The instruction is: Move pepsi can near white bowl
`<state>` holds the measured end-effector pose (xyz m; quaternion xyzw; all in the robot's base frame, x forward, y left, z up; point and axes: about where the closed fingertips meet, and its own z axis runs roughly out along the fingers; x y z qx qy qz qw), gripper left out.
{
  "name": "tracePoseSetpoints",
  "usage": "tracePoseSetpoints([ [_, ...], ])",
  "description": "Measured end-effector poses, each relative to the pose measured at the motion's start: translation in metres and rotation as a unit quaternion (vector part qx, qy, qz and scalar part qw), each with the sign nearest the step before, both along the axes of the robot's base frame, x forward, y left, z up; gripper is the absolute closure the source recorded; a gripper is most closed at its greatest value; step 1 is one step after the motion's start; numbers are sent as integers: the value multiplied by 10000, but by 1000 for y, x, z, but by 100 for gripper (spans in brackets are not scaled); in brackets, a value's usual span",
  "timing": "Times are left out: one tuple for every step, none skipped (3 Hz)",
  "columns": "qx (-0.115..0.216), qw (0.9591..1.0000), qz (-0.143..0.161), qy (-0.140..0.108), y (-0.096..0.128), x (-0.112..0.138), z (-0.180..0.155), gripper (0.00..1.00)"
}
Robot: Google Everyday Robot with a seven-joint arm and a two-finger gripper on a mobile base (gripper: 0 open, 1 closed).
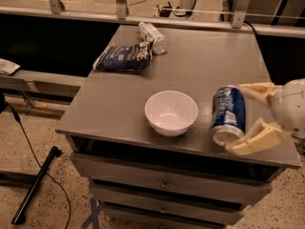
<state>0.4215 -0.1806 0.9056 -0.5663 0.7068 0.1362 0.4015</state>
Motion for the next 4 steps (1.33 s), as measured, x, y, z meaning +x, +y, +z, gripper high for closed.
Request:
tracePoseSetpoints([
  [7,9999,-143,85,10,13,-19,100],
  [131,9992,-280,267,10,24,-32,100],
  [230,9984,-339,391,11,29,-40,82],
  [227,9978,-410,462,11,33,-48,59],
])
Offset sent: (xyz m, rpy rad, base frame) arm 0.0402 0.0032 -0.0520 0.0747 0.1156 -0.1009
